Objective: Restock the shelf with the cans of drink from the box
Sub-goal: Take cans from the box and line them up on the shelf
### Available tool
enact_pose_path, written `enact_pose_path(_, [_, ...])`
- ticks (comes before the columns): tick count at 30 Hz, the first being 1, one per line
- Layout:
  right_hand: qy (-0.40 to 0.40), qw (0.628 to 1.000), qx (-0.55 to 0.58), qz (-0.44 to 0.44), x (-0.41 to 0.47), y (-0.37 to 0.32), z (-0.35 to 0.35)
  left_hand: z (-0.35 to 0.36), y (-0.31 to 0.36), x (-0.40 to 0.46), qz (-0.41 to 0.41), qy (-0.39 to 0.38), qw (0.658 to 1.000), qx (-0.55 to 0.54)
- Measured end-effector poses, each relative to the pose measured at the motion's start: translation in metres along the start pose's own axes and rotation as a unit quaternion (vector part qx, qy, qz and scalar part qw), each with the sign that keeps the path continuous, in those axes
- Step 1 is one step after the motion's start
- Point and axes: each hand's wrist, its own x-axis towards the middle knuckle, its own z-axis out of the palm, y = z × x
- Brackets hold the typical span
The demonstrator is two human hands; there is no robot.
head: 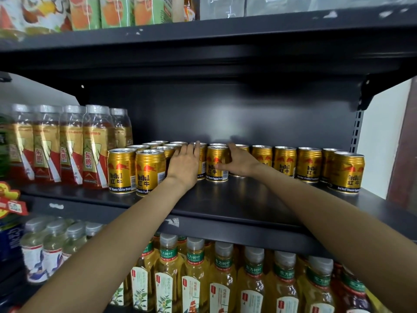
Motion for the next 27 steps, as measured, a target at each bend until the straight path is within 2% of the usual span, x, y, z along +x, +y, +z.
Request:
enact_pose_path(4, [0.025,0.999,-0.01,-0.038,-0.031,-0.008,-0.013,-0.03,-0.001,-0.014,0.018,-0.001,0.997,-0.075])
enact_pose_path(7, [0.09,0.991,0.016,-0.101,-0.072,-0.017,-0.02,-0.062,-0.002,-0.049,0.051,0.09,0.986,-0.134])
enact_pose_path(10, [0.177,0.972,0.051,-0.148,-0.125,-0.028,-0.013,-0.081,-0.003,-0.103,0.083,0.217,0.952,-0.198])
enact_pose_path(13, [0.272,0.945,0.078,-0.162,-0.177,-0.04,0.007,-0.078,-0.003,-0.15,0.09,0.324,0.9,-0.279])
enact_pose_path(16, [0.335,0.92,0.117,-0.166,-0.22,-0.048,0.037,-0.062,0.0,-0.184,0.056,0.373,0.863,-0.336])
enact_pose_path(19, [0.347,0.918,0.117,-0.154,-0.264,-0.047,0.073,-0.047,0.006,-0.223,0.032,0.331,0.86,-0.386])
enact_pose_path(21, [0.311,0.932,0.122,-0.141,-0.295,-0.04,0.103,-0.033,0.011,-0.257,0.029,0.247,0.878,-0.409])
enact_pose_path(24, [0.19,0.971,0.119,-0.08,-0.34,-0.025,0.15,-0.003,0.02,-0.317,0.001,0.055,0.906,-0.421])
enact_pose_path(27, [0.038,0.995,0.096,-0.003,-0.385,-0.006,0.199,0.031,0.029,-0.38,-0.001,-0.107,0.905,-0.412])
